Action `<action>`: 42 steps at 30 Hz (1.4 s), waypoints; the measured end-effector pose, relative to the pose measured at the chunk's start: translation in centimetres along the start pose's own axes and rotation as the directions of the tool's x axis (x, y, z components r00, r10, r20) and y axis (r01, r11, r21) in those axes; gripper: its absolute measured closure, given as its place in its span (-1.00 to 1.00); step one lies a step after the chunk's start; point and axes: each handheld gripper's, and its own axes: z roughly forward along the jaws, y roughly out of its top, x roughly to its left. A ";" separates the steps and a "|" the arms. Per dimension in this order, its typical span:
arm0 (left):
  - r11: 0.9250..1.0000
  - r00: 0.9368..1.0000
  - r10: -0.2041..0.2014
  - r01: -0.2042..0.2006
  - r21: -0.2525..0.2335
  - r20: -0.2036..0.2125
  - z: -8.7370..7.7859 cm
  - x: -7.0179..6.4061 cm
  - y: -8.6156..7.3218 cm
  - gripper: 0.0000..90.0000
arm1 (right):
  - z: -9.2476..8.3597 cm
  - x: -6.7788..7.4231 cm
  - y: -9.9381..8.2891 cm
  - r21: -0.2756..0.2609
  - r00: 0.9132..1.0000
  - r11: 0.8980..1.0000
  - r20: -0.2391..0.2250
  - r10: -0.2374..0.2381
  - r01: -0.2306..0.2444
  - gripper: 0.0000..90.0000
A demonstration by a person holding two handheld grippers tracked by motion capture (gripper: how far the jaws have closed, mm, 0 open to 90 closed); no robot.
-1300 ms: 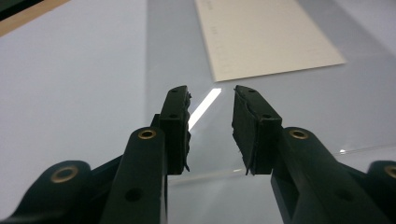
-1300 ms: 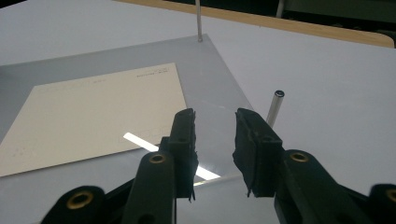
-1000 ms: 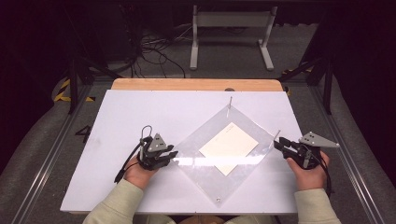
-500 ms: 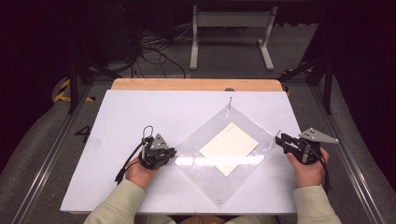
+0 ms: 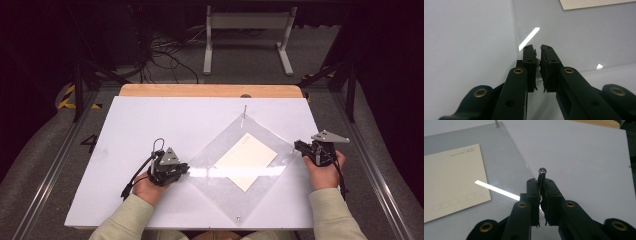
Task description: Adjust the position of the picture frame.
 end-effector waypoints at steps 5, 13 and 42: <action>1.000 1.000 0.002 -0.002 -0.001 -0.005 0.0 0.0 0.0 0.84 | 0.2 -0.2 0.2 0.004 1.000 1.000 -0.016 0.000 0.000 0.88; 0.999 1.000 0.022 -0.022 0.028 -0.007 -0.7 -1.3 -0.4 0.84 | 0.5 0.5 3.8 0.022 0.996 0.996 0.012 -0.091 0.090 0.89; 0.988 0.985 0.115 -0.127 0.084 0.129 -2.6 -5.3 -1.5 0.82 | 13.8 3.3 12.1 0.106 0.981 0.976 -0.067 -0.182 0.188 0.71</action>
